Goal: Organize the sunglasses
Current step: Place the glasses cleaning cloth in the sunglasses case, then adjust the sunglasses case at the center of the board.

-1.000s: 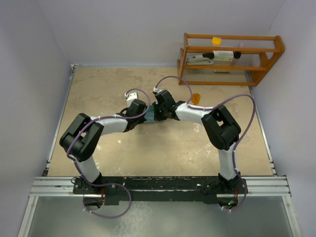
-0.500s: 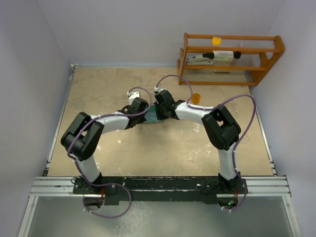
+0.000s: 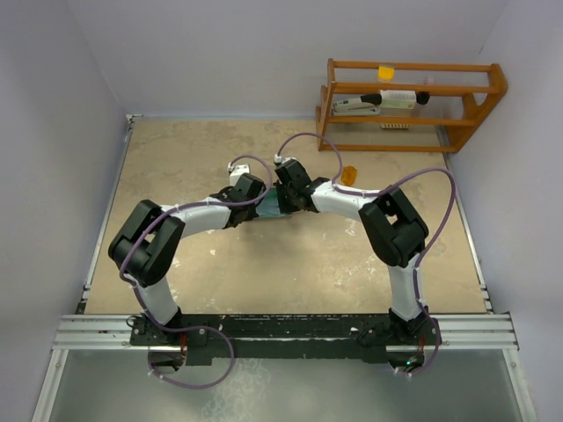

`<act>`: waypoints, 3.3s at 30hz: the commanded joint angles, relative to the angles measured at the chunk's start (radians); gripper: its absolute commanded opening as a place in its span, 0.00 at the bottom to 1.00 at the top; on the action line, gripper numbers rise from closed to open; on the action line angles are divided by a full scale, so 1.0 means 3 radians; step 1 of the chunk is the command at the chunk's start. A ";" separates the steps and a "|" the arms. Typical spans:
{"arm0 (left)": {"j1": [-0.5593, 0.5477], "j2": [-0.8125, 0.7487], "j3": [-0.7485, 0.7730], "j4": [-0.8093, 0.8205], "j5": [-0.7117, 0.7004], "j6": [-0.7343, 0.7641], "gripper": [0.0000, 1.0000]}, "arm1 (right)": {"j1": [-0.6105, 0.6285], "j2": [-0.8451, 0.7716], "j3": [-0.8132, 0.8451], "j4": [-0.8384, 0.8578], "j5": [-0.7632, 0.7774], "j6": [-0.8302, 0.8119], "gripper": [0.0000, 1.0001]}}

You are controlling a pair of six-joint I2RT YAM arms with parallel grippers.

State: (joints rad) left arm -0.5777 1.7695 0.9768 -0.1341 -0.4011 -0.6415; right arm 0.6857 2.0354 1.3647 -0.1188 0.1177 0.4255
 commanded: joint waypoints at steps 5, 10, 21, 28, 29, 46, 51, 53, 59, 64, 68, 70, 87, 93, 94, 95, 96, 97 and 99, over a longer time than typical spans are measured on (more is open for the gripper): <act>-0.0001 -0.0196 -0.0033 -0.0309 -0.0246 0.0069 0.00 | -0.0018 0.0061 -0.0015 -0.0170 0.0171 -0.0084 0.00; 0.0001 -0.0475 -0.0040 -0.0178 -0.0232 0.0059 0.00 | -0.0017 0.0046 -0.0025 -0.0152 0.0145 -0.0081 0.00; -0.0002 -0.0790 -0.0132 0.0135 -0.0187 0.0108 0.00 | -0.0018 -0.0263 -0.0102 -0.0003 0.0097 -0.0165 0.01; -0.0002 -0.0959 -0.0156 0.0307 -0.0209 0.0156 0.00 | 0.0046 -0.0606 -0.0222 0.0019 0.0058 -0.0181 0.10; -0.0001 -0.0967 -0.0142 0.0292 -0.0214 0.0161 0.00 | 0.0057 -0.0650 -0.0244 0.0022 0.0060 -0.0181 0.10; -0.0002 -0.1062 -0.0239 0.0454 -0.0232 0.0151 0.00 | 0.0209 -0.0838 -0.0698 0.0232 0.0015 -0.0044 0.00; 0.0017 -0.1053 -0.0133 0.0481 -0.0322 0.0194 0.00 | 0.0225 -0.0819 -0.0771 0.0281 0.0017 0.0001 0.00; 0.0030 -0.1004 -0.0085 0.0502 -0.0331 0.0208 0.00 | 0.0226 -0.0806 -0.0790 0.0298 0.0019 0.0007 0.00; 0.0091 -0.0809 0.0013 0.0683 -0.0307 0.0261 0.00 | 0.0225 -0.0774 -0.0831 0.0341 0.0019 0.0031 0.00; 0.0208 -0.0658 0.0089 0.0812 -0.0265 0.0308 0.00 | 0.0227 -0.0739 -0.0864 0.0387 0.0026 0.0052 0.00; 0.0347 -0.0535 0.0148 0.0954 -0.0150 0.0283 0.00 | 0.0228 -0.0713 -0.0897 0.0442 0.0030 0.0079 0.00; 0.0405 -0.0463 0.0178 0.1013 -0.0075 0.0288 0.00 | 0.0227 -0.0694 -0.0895 0.0456 0.0032 0.0099 0.00; 0.0525 -0.0103 0.0109 0.1333 0.0426 0.0250 0.00 | 0.0184 -0.0461 -0.0785 0.0442 0.0008 0.0217 0.00; 0.0516 -0.0233 -0.0125 0.1404 0.0433 0.0202 0.00 | 0.0101 -0.0383 -0.0692 0.0430 0.0015 0.0206 0.00; 0.0508 -0.0259 -0.0147 0.1408 0.0433 0.0199 0.00 | 0.0091 -0.0371 -0.0670 0.0423 0.0021 0.0197 0.00; 0.0497 -0.0275 -0.0171 0.1404 0.0430 0.0198 0.00 | 0.0081 -0.0354 -0.0640 0.0407 0.0030 0.0186 0.00; 0.0488 -0.0292 -0.0190 0.1399 0.0427 0.0198 0.00 | 0.0070 -0.0331 -0.0612 0.0390 0.0038 0.0175 0.00; 0.0477 -0.0312 -0.0208 0.1398 0.0417 0.0200 0.00 | 0.0064 -0.0319 -0.0585 0.0372 0.0049 0.0164 0.00; 0.0445 -0.0340 -0.0253 0.1393 0.0404 0.0196 0.00 | 0.0043 -0.0304 -0.0546 0.0361 0.0058 0.0152 0.00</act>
State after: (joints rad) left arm -0.4282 1.7176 0.9295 0.2661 -0.2836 -0.5678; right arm 0.7132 1.9228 1.1610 0.0212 0.1123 0.4824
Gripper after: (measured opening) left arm 0.002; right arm 0.004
